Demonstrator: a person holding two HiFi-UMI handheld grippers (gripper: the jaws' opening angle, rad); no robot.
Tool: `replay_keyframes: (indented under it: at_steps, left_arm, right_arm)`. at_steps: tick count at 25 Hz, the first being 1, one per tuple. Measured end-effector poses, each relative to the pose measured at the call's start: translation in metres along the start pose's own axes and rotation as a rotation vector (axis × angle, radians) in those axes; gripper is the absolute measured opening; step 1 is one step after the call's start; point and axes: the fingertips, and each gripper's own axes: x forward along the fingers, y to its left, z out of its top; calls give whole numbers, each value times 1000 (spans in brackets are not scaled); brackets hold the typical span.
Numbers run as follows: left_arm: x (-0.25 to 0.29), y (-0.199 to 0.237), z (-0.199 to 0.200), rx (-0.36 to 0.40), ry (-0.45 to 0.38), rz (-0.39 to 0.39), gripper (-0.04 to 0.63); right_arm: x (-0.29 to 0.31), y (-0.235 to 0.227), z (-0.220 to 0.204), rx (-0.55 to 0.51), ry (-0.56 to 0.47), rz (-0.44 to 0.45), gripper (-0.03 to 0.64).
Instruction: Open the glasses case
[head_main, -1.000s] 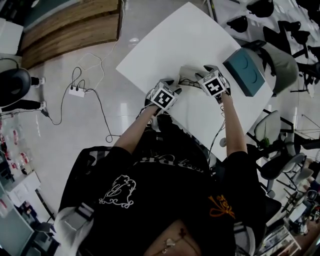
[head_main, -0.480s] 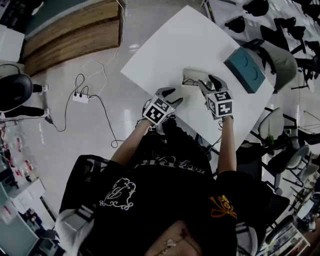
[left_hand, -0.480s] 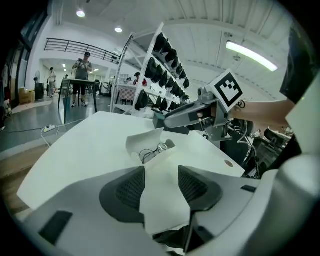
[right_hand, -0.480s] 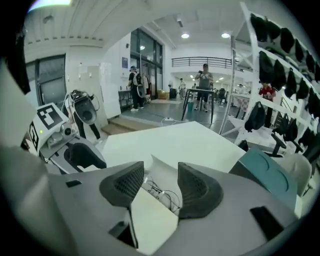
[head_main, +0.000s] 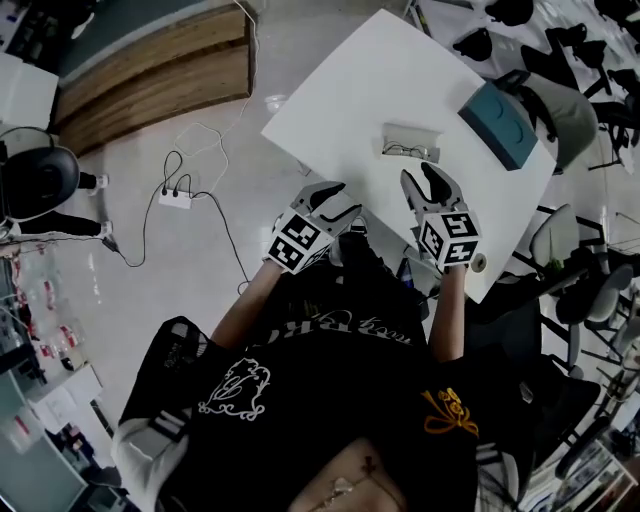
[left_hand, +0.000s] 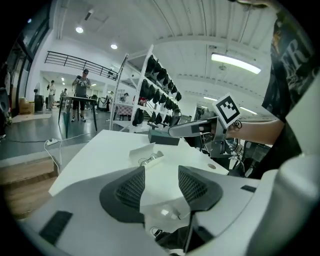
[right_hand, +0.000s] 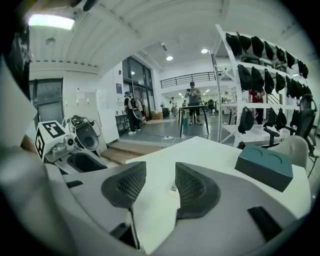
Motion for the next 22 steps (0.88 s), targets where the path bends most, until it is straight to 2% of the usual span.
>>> replay_keyframes:
  at_steps: [6, 10, 17, 22]
  left_arm:
    - [-59, -15, -5, -13, -45, 12, 215]
    - [-80, -29, -22, -17, -38, -13, 215]
    - [-88, -57, -54, -30, 7, -61, 215]
    - [-82, -76, -48, -1, -11, -79, 212]
  right_arm:
    - [-42, 45, 11, 44, -107, -24, 178]
    - [-69, 63, 7, 64, -146, -62, 149]
    - [-106, 92, -17, 82, -136, -97, 141]
    - [-126, 103, -33, 104, -129, -93, 123]
